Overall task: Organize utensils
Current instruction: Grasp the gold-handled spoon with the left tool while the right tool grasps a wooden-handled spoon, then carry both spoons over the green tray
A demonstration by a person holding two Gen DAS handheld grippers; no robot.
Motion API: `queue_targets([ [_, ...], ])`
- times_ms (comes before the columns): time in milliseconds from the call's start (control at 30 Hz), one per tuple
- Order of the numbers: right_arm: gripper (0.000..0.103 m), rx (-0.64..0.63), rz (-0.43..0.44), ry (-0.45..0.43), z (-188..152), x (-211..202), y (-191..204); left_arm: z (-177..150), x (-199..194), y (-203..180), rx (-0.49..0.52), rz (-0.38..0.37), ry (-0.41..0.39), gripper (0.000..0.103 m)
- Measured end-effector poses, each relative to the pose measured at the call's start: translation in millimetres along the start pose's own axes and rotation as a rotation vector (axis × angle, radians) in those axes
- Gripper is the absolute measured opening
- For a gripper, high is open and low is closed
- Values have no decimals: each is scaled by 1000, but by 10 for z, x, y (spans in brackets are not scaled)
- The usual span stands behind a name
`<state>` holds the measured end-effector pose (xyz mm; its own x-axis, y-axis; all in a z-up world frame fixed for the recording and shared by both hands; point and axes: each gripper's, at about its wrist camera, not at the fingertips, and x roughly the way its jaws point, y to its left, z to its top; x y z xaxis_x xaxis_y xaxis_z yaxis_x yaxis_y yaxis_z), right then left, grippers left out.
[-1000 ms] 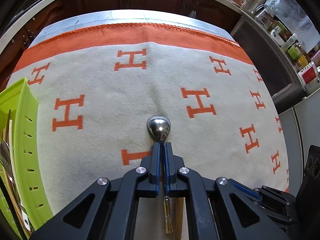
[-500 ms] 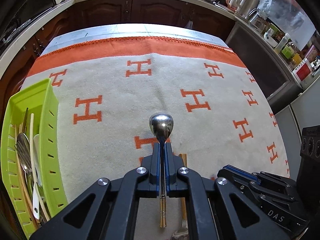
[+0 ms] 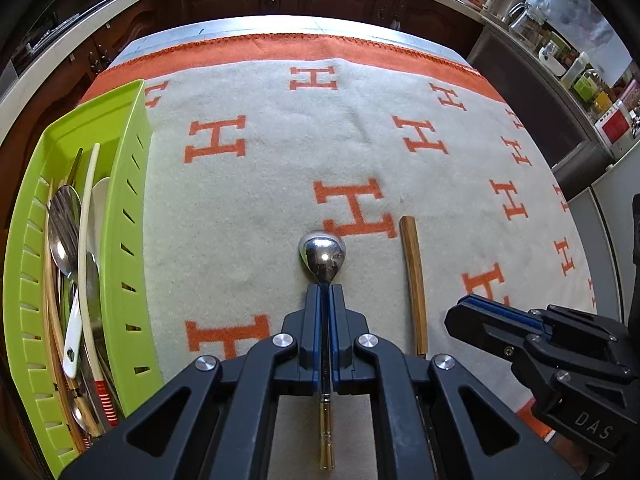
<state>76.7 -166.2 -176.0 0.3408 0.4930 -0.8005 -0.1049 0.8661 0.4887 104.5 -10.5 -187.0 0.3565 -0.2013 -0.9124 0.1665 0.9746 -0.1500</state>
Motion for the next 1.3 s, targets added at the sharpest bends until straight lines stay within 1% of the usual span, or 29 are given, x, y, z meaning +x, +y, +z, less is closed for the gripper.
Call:
queue_targets([
  [133, 10, -15, -21, 11, -15, 39, 65, -39, -8, -41, 21, 32, 1, 3],
  [167, 11, -16, -24, 15, -25, 47, 72, -47, -10, -58, 31, 40, 2, 4],
  [233, 12, -17, -28, 22, -40, 64, 83, -62, -16, -93, 52, 44, 3, 10],
  [333, 14, -17, -34, 21, -52, 62, 97, -91, -20, -142, 80, 62, -8, 12],
  [400, 14, -20, -39, 18, -59, 50, 102, -113, -23, -154, 96, 69, -21, 12],
  [433, 14, -21, -40, 17, -63, 44, 106, -124, -26, -154, 101, 69, -29, 10],
  [500, 14, -23, -44, 17, -73, 40, 115, -134, -40, -147, 102, 78, -37, 2],
  [600, 14, -21, -50, 22, -88, 49, 130, -122, -67, -46, 50, 38, -25, 1],
  [733, 15, -22, -52, 26, -101, 60, 169, -135, -190, 65, 15, -2, -28, 1],
  [800, 23, -15, -54, 26, -101, 74, 182, -137, -295, 97, 7, -23, -39, 1],
  [867, 26, -10, -65, 23, -100, 101, 201, -148, -424, 126, 4, -39, -55, 1],
  [967, 26, -15, -97, 32, -108, 183, 244, -174, -602, 182, -10, -67, -73, 1],
  [1067, 26, -56, -165, 3, -135, 219, 342, -210, -774, 256, -30, -86, -97, 1],
  [1133, 22, -110, -231, -18, -164, 251, 439, -235, -885, 309, -42, -95, -116, 1],
  [1167, 12, -131, -268, -30, -177, 266, 473, -250, -929, 332, -46, -98, -125, 1],
  [1200, 11, -141, -285, -44, -187, 273, 491, -265, -975, 359, -51, -100, -134, 1],
  [1267, 9, -131, -284, -56, -188, 266, 480, -297, -1054, 404, -58, -103, -147, 1],
  [1300, 7, -127, -268, -52, -183, 261, 481, -314, -1094, 429, -62, -108, -151, 1],
])
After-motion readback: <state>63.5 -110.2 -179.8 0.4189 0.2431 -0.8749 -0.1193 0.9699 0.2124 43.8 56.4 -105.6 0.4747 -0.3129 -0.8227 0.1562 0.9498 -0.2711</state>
